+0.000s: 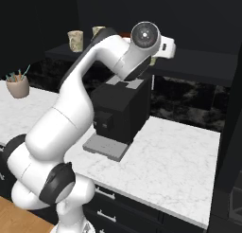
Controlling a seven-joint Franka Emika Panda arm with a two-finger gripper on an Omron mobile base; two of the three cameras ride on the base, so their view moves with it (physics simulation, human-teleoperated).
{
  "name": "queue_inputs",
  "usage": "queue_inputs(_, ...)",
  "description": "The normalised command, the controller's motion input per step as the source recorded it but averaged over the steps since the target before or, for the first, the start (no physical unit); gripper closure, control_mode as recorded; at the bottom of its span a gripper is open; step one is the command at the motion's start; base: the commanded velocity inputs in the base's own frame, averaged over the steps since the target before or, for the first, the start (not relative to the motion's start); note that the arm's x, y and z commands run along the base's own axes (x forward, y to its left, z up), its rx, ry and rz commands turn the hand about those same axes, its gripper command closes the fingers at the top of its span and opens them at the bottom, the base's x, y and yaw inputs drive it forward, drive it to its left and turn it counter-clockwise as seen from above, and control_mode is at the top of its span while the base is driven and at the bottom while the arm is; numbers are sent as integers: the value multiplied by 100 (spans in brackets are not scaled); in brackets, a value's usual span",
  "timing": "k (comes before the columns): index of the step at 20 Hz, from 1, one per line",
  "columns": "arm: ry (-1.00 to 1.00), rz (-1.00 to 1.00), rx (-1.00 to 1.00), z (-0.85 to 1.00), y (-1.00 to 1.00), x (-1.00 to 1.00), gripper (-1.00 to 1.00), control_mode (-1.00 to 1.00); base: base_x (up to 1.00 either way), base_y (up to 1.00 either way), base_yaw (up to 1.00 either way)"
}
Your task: Gather all objects into one cabinet and sort the glasses and bowls to opposite sides.
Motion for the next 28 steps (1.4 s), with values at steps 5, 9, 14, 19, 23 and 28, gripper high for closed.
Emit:
queue_inputs(5, -7, 17, 0, 0, 78, -2, 100, -100, 0, 0, 0)
queue_inputs(9, -8, 16, 0, 0, 78, 0, 100, -100, 0, 0, 0)
queue_inputs(14, -6, 17, 0, 1, 73, 0, 100, -100, 0, 0, 0)
queue_inputs(19, -6, 15, 0, 0, 69, 1, 100, -100, 0, 0, 0)
queue_inputs(23, -7, 13, 0, 0, 61, 9, 100, -100, 0, 0, 0)
queue_inputs(28, -3, 4, 0, 0, 37, 14, 100, -100, 0, 0, 0)
